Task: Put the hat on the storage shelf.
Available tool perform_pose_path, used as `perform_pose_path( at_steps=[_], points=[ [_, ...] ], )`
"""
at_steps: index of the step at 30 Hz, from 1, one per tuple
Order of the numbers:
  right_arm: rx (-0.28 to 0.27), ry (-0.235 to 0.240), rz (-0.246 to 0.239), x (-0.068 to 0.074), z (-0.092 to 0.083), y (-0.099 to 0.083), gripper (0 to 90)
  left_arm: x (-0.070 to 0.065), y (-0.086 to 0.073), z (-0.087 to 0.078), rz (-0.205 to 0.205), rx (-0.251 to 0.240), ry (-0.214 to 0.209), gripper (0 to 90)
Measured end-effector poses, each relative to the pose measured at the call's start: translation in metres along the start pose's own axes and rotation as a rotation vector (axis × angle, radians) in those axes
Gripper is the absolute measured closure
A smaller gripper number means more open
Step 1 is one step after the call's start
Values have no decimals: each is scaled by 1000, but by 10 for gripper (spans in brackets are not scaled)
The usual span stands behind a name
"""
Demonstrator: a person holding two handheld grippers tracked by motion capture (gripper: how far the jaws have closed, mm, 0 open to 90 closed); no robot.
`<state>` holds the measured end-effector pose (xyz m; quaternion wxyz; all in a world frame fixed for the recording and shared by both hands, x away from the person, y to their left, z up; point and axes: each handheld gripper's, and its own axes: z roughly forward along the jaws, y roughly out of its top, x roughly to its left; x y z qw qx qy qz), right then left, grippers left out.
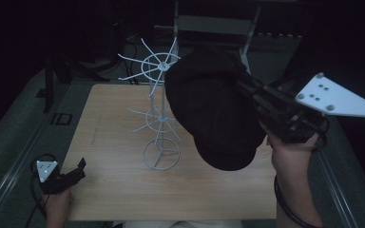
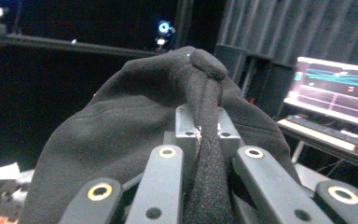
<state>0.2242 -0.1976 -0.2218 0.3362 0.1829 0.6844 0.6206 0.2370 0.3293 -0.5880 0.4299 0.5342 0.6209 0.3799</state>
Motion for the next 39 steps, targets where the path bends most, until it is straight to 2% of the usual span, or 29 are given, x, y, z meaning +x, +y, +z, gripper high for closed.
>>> perform_pose_path(
  at_steps=[6,16,23,33,39],
  points=[
    [49,64,17,7,12,-21,848,0,0,0,1,1,1,15],
    [91,143,71,11,27,-57,841,0,0,0,1,1,0,15],
    [87,171,98,13,33,-72,808,0,0,0,0,1,-1,15],
    [118,173,105,15,39,-89,735,0,0,0,1,1,-2,15],
    [95,175,114,14,35,-93,678,0,0,0,-1,1,-1,15]
  ],
)
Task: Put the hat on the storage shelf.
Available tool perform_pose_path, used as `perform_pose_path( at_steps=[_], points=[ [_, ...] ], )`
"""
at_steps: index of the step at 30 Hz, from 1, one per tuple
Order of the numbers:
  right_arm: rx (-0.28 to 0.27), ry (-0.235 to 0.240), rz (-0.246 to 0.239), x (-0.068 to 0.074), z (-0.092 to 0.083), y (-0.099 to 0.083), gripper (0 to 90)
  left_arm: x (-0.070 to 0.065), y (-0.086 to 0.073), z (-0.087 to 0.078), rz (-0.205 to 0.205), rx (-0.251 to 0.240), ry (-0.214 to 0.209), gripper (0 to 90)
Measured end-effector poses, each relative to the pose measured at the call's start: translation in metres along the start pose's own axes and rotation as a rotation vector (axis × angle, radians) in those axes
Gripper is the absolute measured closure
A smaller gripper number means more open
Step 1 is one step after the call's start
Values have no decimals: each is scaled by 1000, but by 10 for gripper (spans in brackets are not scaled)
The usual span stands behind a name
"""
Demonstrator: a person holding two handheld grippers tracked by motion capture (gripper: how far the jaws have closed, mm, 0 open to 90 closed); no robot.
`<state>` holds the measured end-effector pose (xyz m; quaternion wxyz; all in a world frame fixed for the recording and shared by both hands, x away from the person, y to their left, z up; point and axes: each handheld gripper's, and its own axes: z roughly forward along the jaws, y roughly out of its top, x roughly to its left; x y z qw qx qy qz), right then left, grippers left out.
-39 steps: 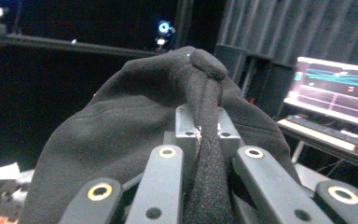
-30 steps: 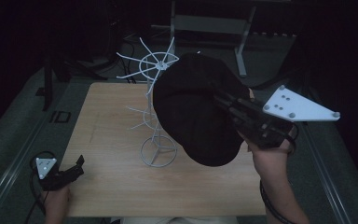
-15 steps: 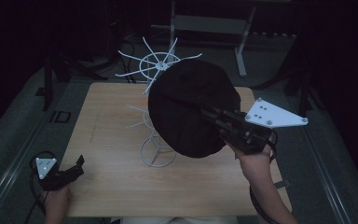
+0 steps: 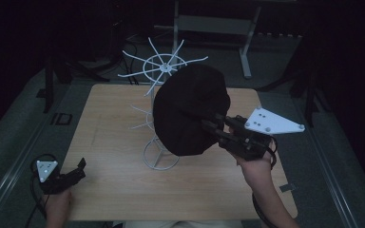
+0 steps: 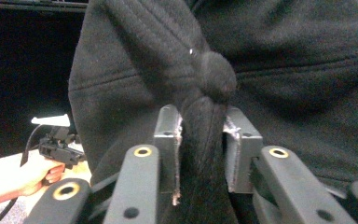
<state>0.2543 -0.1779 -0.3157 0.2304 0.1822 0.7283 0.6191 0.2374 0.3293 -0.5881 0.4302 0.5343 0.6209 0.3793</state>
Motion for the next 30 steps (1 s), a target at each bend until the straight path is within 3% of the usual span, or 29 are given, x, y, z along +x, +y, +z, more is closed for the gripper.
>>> perform_pose_path(
  at_steps=[10,20,30],
  points=[
    [-33,-26,7,-2,-18,-6,518,0,0,0,-2,-2,-1,14],
    [-37,-82,48,-15,-42,-24,482,0,0,0,3,0,1,14],
    [29,-186,80,-37,-52,-56,395,0,0,0,1,-2,1,15]
  ],
)
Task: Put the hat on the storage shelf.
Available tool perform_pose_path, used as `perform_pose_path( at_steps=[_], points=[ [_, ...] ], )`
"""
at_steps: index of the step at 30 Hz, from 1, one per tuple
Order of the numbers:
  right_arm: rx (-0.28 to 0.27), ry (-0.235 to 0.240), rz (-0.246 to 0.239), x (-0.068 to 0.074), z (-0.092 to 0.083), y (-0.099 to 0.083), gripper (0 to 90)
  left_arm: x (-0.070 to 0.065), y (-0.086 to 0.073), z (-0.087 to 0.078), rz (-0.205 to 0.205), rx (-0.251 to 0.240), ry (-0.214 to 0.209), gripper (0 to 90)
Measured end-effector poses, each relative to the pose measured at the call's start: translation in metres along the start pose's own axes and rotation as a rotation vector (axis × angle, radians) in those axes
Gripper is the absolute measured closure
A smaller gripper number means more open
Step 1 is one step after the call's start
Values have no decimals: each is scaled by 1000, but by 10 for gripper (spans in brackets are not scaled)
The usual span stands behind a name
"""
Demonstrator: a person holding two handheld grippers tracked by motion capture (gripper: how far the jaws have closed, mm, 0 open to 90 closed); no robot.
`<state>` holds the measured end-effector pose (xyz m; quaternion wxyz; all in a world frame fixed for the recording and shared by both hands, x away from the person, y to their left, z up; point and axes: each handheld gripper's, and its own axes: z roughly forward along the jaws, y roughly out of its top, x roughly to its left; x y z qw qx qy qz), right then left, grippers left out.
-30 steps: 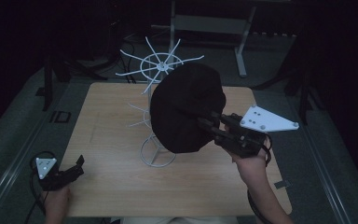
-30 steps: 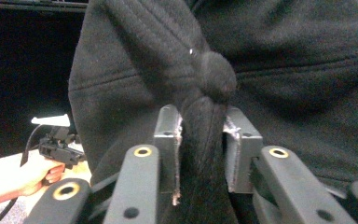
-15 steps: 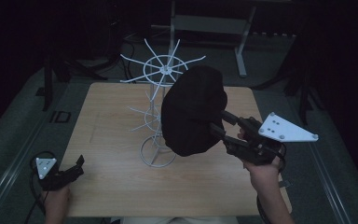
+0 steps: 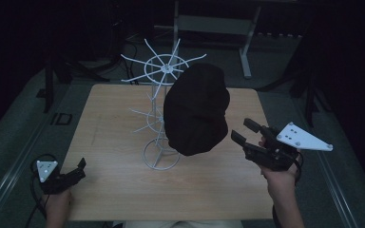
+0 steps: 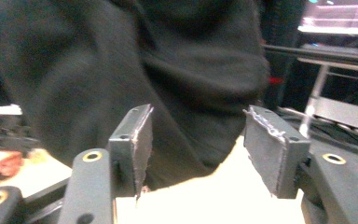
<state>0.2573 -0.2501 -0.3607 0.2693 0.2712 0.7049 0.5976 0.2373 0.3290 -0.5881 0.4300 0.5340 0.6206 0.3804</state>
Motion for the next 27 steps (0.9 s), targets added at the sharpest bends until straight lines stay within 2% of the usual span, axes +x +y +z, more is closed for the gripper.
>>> perform_pose_path(
  at_steps=[7,11,13,15,19,27],
  points=[
    [78,-80,-11,-19,5,-29,268,0,0,0,0,1,2,14],
    [100,-82,38,-31,8,-48,203,0,0,0,2,2,3,14],
    [123,-91,41,-35,10,-58,161,0,0,0,2,1,3,14],
    [126,-93,41,-37,11,-64,144,0,0,0,2,1,3,15],
    [192,-129,25,-45,18,-92,127,0,0,0,2,2,3,14],
    [271,-166,99,-69,27,-149,136,0,0,0,0,0,2,14]
  ],
)
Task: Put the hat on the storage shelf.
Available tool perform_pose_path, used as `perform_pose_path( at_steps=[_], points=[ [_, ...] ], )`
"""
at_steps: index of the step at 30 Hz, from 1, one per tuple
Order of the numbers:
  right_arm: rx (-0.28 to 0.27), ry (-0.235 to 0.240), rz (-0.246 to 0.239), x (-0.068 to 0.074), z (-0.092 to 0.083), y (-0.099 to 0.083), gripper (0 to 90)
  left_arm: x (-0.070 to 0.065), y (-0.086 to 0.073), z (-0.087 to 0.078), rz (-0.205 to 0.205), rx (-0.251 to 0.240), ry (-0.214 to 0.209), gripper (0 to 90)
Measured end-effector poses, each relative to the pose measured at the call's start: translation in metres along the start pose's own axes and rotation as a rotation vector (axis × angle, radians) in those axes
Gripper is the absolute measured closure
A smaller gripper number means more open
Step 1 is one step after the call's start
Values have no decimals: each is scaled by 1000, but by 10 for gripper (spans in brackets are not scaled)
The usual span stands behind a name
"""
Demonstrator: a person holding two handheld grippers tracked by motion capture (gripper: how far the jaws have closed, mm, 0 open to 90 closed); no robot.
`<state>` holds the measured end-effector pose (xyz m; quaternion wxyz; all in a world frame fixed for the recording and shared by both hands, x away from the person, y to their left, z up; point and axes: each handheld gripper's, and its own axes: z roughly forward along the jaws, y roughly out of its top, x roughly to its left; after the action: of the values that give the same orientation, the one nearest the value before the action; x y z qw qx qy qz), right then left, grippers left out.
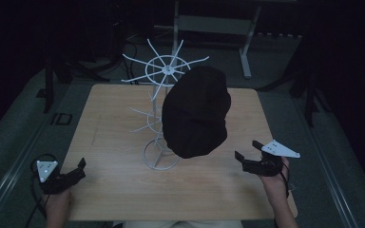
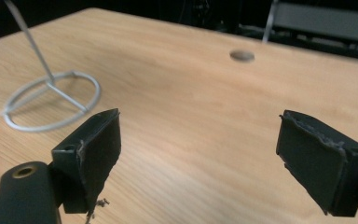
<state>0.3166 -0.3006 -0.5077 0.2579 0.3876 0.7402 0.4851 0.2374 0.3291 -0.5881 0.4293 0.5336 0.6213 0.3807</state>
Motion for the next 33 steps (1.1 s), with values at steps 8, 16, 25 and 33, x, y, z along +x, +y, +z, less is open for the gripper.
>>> perform_pose_path(
  at_steps=[8,16,25,33],
  points=[
    [51,-76,50,-34,12,-37,137,0,0,0,-1,0,-1,14],
    [98,-173,57,-51,9,-57,135,0,0,0,0,2,-1,15],
    [95,-255,72,-52,-7,-66,133,0,0,0,0,-1,0,15],
    [108,-330,128,-57,-22,-77,133,0,0,0,1,-1,0,15]
  ],
)
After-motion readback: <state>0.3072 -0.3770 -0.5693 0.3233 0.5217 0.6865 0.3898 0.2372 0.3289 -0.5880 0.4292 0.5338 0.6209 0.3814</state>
